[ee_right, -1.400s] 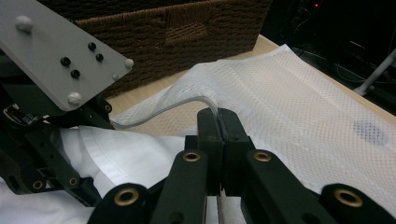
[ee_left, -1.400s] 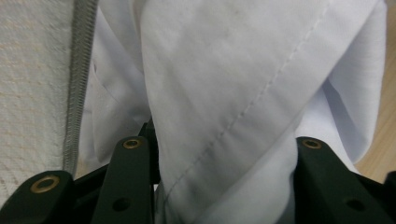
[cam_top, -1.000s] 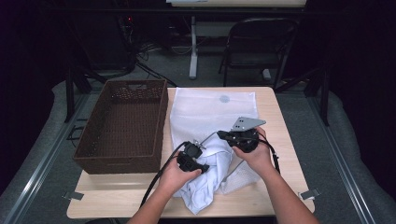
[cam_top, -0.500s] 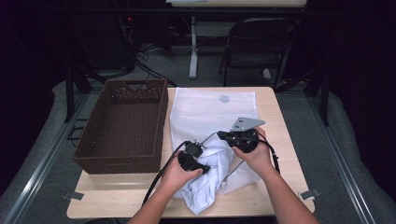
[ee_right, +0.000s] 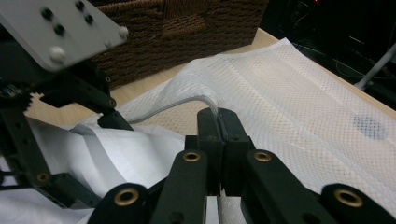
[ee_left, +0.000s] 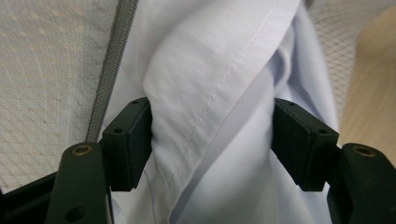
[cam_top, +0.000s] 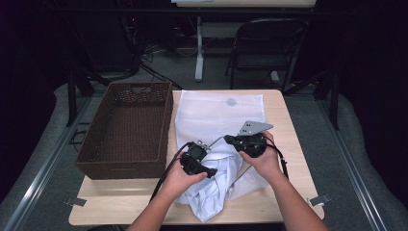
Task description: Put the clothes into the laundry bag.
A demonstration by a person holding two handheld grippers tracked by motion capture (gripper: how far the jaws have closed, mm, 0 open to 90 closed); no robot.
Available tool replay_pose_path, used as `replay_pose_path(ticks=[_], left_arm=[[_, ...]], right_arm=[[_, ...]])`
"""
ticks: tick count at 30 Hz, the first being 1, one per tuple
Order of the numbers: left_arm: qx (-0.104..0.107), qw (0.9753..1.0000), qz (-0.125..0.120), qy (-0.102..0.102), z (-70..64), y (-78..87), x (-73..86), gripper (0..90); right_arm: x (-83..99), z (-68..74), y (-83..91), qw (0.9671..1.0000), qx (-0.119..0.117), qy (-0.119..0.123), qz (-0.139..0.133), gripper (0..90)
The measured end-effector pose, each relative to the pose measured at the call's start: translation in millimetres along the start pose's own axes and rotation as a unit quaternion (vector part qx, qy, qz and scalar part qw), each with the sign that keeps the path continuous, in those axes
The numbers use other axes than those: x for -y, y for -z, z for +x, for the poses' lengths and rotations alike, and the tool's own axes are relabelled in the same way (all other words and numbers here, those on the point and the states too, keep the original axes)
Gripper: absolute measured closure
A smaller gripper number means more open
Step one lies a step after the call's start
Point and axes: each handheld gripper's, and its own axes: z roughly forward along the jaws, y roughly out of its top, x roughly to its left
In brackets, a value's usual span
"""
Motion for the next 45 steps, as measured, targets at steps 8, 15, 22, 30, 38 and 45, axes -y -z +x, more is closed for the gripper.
replay_pose_path(ticks=[8, 15, 22, 30, 38, 45], left_arm=[[-0.016, 0.9998, 0.000, -0.009, -2.7, 18.3, 11.5, 30.3], [-0.010, 0.9999, 0.001, -0.002, -0.1, 22.9, 29.2, 29.6], [-0.008, 1.0000, 0.002, 0.004, 0.3, 16.6, 37.9, 31.2], [-0.025, 0.9996, 0.008, -0.006, -2.5, 8.2, 42.3, 49.4], [-0.024, 0.9997, 0.009, -0.006, 0.6, 5.6, 45.0, 57.6], [-0.022, 0.9997, 0.002, -0.003, 2.1, 3.8, 47.5, 66.4]], right_arm=[[-0.3, 0.7, 0.7, 1.0000, 0.000, 0.000, -0.001, 89.3], [-0.4, 1.5, 0.2, 1.0000, 0.000, 0.001, 0.000, 89.3], [-0.5, 2.5, -0.7, 1.0000, 0.000, 0.005, 0.001, 89.3], [-0.6, 3.1, -0.3, 1.0000, 0.000, 0.005, 0.001, 89.3], [-0.7, 3.9, -0.5, 1.0000, -0.001, 0.007, 0.001, 89.3], [-0.7, 5.8, -1.2, 0.9999, -0.002, 0.010, 0.002, 89.3]])
